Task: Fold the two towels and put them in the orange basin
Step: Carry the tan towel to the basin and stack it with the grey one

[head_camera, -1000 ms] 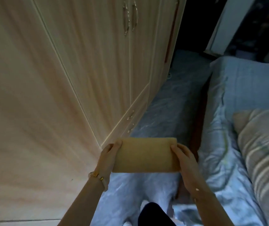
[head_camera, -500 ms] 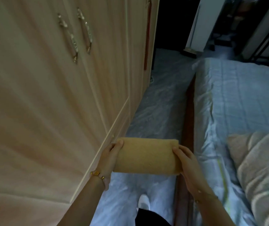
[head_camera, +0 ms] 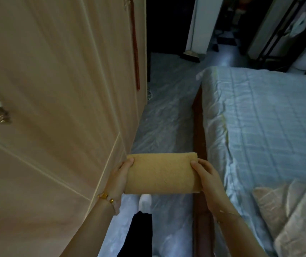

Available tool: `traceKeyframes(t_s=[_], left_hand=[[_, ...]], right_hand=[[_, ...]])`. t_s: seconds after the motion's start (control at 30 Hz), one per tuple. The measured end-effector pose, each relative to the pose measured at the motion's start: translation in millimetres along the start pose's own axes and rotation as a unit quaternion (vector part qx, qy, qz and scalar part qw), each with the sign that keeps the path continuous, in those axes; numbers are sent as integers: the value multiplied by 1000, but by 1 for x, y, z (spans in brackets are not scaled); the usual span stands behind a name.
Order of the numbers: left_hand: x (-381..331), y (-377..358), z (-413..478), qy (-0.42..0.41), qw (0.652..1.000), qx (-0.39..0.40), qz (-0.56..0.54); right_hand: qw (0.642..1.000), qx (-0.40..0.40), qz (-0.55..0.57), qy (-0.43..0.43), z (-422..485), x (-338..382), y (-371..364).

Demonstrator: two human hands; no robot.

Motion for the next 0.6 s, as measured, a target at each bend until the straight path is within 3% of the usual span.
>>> traceKeyframes(t_s=[0.13, 0.3, 0.6], left_hand=[[-35, -34, 75, -6, 999, 33, 8], [-92, -74, 162, -75, 994, 80, 11], [-171, -127, 290, -120, 987, 96, 45]], right_hand=[[999, -26, 18, -1, 57, 41, -9], [999, -50, 9, 4, 130, 109, -29], [997, -66, 30, -7, 230, 198, -58]])
Point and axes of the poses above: each hand's wrist, its own z-axis towards the middle knuckle, its own y-axis out of the back of the hand, x = y × z, the point moved 1 cm from there along z, towards the middle knuckle, and after that the axes turned 14 degrees about -y, right-handed, at the moved point
